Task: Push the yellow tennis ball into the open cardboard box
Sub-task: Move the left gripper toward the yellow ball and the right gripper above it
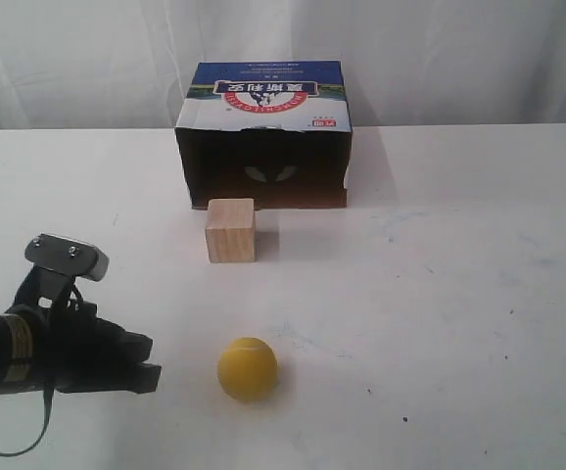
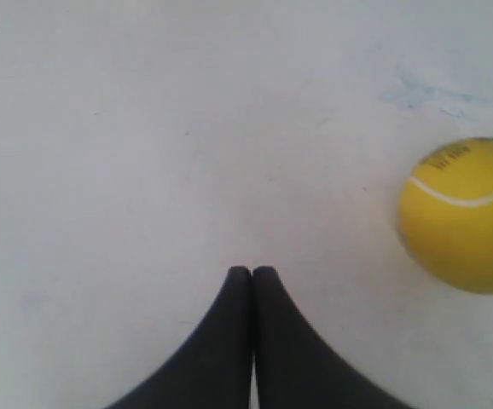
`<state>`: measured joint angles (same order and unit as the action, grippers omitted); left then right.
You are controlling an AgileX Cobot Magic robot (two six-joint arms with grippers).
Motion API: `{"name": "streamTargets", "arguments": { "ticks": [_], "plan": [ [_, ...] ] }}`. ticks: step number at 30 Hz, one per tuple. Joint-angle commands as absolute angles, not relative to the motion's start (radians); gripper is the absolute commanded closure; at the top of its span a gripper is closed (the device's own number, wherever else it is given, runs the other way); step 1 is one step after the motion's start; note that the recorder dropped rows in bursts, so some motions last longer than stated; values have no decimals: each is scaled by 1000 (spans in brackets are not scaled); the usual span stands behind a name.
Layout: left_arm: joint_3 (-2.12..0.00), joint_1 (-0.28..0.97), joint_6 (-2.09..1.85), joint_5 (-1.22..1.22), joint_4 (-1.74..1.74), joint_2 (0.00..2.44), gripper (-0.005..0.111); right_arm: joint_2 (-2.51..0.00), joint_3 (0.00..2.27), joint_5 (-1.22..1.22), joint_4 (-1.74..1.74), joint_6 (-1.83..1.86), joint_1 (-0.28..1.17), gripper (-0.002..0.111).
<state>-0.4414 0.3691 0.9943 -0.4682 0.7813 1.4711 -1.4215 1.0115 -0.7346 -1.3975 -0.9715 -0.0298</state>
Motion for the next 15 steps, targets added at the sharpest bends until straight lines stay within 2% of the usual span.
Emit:
{"name": "streamTargets", "arguments": {
  "ticks": [1, 4, 7, 11, 15],
  "plan": [
    [-432, 374, 839, -494, 662, 1468, 107, -1425, 1049, -756, -486, -319, -14, 108],
    [-432, 374, 843, -588, 847, 1468, 107, -1399, 1044, -776, 148, 135, 66, 108],
    [-432, 374, 868, -642, 966, 1470, 107, -1403, 1019, -856, 529, 392, 185, 108],
    [-432, 374, 863, -671, 976, 1542, 107, -1430, 978, -808, 608, 446, 339, 108],
    [-432, 374, 860, -796, 1001, 1639, 107, -1483, 965, -733, 612, 414, 409, 108]
  ]
}}
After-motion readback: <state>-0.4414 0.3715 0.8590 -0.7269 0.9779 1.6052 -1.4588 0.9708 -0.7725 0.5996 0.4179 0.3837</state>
